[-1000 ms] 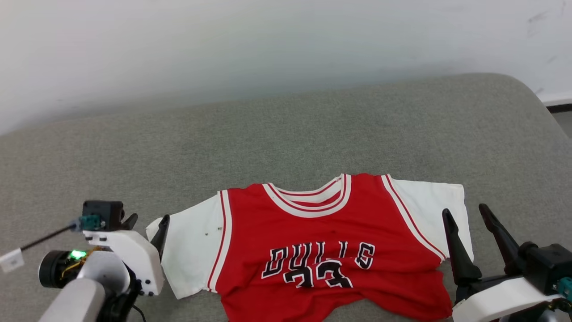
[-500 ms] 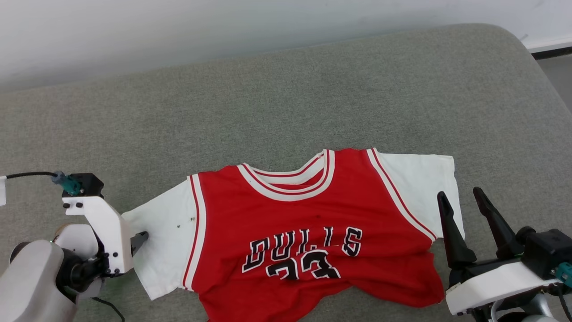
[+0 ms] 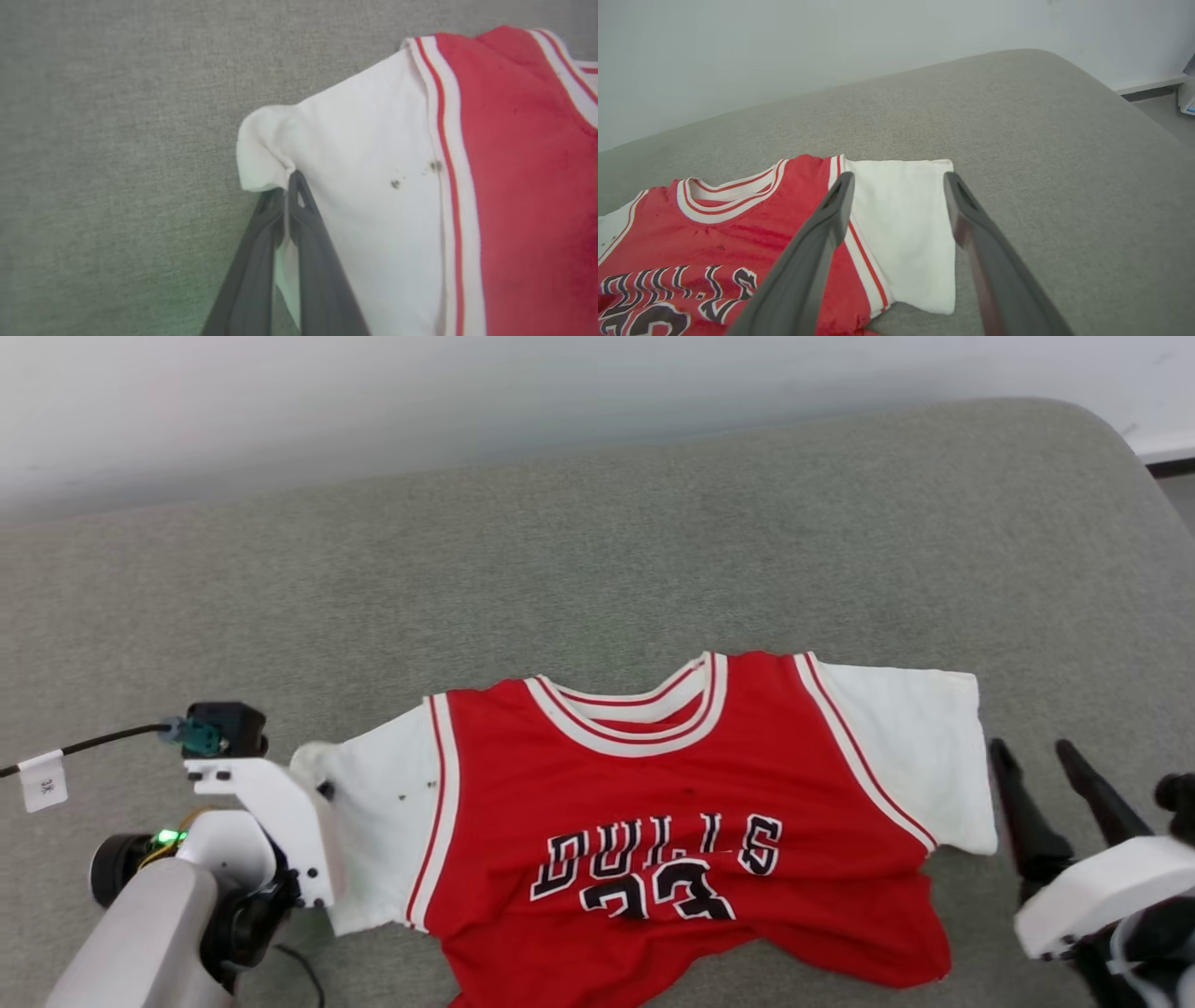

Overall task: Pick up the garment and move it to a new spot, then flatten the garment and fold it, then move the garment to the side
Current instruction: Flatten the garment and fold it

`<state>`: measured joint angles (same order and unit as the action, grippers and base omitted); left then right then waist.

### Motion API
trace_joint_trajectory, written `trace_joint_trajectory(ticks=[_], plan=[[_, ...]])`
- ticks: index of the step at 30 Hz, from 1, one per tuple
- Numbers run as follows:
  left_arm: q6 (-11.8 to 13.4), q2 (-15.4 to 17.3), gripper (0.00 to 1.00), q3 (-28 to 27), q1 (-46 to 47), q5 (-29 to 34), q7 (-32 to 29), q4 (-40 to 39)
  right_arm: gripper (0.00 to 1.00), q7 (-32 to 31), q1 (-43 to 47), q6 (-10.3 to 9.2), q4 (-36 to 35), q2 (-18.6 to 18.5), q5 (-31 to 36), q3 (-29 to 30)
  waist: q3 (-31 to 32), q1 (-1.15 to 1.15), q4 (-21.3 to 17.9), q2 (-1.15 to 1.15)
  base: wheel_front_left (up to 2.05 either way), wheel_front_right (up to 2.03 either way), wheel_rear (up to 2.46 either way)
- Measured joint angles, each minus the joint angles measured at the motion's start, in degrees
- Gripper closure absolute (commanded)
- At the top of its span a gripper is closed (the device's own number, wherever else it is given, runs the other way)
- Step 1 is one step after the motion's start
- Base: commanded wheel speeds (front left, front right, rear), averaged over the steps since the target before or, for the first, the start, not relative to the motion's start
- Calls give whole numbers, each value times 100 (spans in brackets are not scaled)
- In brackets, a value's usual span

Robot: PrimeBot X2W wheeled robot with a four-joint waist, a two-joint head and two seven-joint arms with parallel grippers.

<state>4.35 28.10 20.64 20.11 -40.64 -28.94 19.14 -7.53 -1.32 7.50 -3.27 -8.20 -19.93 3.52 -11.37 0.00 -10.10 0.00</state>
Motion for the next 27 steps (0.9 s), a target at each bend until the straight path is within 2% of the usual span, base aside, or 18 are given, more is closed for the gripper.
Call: trace_joint_trajectory(ticks=[3,7,13,19,25,26,27], plan=[[162,-77,100,15,-5,188,309,-320,0,-592,-198,-1,448,-281,-319,253,45,0,143,0,0,0,0],[203,-149,100,75,5,319,522,-736,0,-1559,-497,-1,1059,-667,-548,501,22,0,358,0,0,0,0],[348,-328,100,212,319,583,690,-1457,0,-2833,-1296,-1,1683,-984,-898,661,-384,1,659,0,0,0,0],[399,-372,100,345,546,758,694,-1842,0,-3390,-2060,0,2168,-1237,-948,582,-843,1,862,0,0,0,0],[389,-394,100,421,573,768,693,-1916,0,-3908,-2418,-1,2554,-1381,-1053,475,-1067,0,1035,0,0,0,0],[389,-398,100,417,571,757,694,-1914,46,-3958,-2430,-2,2576,-1399,-1062,461,-1070,0,1050,0,0,0,0],[389,-396,100,416,566,743,694,-1906,70,-3994,-2452,-2,2587,-1413,-1085,436,-1062,1,1053,0,0,0,0]])
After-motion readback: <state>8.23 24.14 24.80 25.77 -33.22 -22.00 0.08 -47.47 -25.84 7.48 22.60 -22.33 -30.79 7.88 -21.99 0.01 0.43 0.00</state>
